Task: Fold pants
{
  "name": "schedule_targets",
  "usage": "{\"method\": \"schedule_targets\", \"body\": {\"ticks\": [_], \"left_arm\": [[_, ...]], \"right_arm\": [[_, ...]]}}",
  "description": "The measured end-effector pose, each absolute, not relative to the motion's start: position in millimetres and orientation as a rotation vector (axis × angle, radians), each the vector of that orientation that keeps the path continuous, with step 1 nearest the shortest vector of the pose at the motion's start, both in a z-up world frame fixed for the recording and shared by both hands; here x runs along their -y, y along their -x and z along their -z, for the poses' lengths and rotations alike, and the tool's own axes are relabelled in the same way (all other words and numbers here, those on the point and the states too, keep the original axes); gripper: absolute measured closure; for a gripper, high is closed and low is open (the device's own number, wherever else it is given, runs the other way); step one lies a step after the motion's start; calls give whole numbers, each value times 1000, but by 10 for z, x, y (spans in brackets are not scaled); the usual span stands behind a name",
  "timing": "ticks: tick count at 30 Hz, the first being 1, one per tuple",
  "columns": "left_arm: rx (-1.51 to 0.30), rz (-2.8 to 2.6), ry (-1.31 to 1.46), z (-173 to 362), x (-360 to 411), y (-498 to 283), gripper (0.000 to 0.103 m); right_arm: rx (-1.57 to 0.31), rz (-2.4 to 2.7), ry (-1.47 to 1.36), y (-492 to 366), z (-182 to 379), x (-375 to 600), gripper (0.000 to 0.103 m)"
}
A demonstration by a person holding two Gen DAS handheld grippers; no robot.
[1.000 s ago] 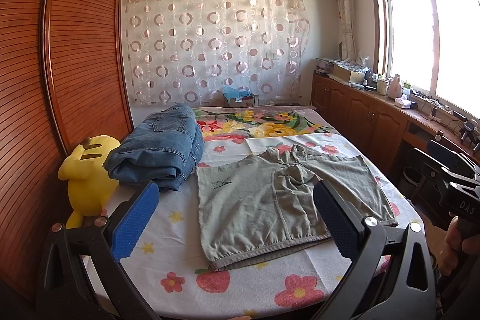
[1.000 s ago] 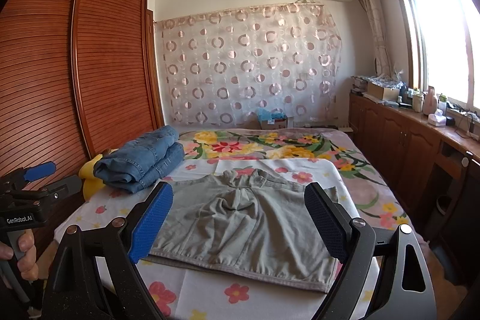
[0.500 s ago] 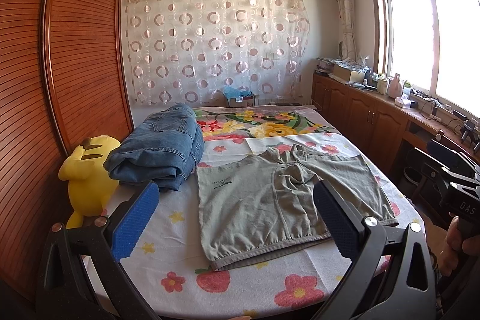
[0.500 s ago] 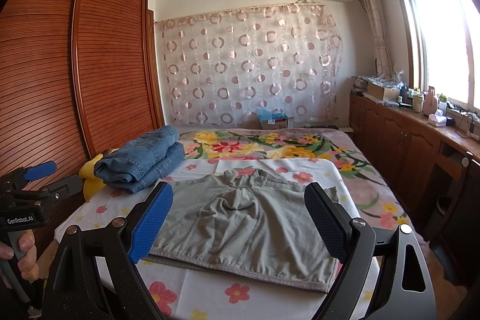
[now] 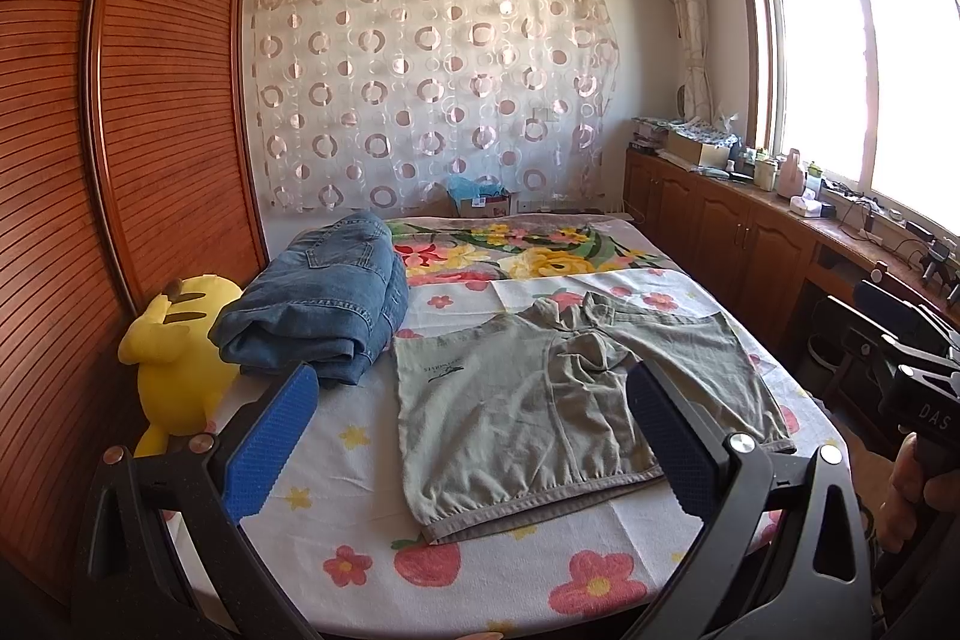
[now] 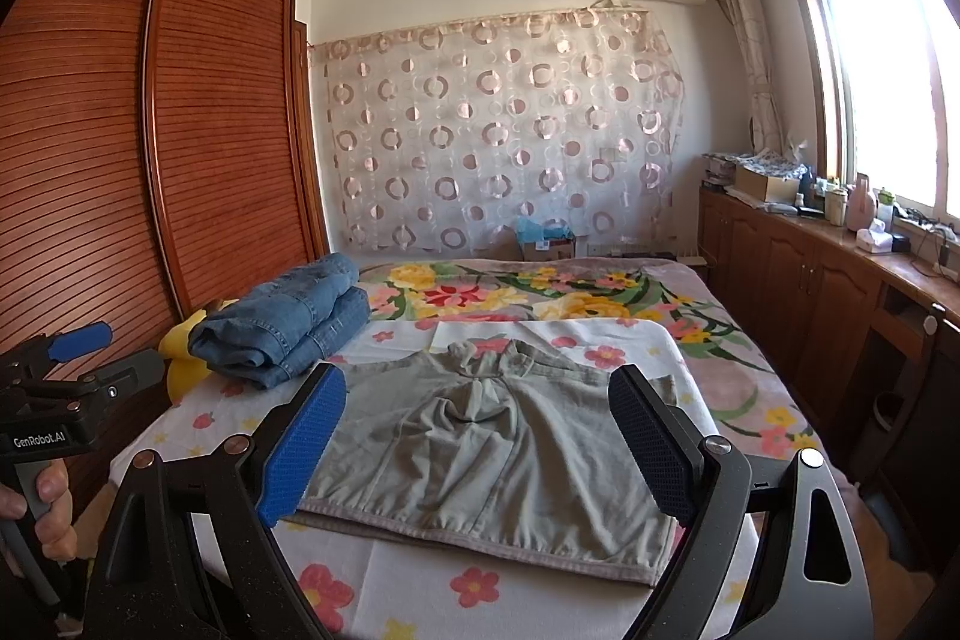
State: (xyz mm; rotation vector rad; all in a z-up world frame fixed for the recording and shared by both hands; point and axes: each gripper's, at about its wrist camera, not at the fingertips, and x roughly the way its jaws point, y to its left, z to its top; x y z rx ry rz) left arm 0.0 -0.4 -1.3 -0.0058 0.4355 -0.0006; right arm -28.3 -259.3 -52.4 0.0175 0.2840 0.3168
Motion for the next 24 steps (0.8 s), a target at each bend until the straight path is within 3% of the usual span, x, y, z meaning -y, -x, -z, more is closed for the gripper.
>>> {"method": "schedule_targets", "body": {"ticks": [24], "left_arm": [[-439, 0, 4, -2, -23, -6, 0]], "right_arm": [[-286, -319, -24, 280, 525, 2598, 13]]}}
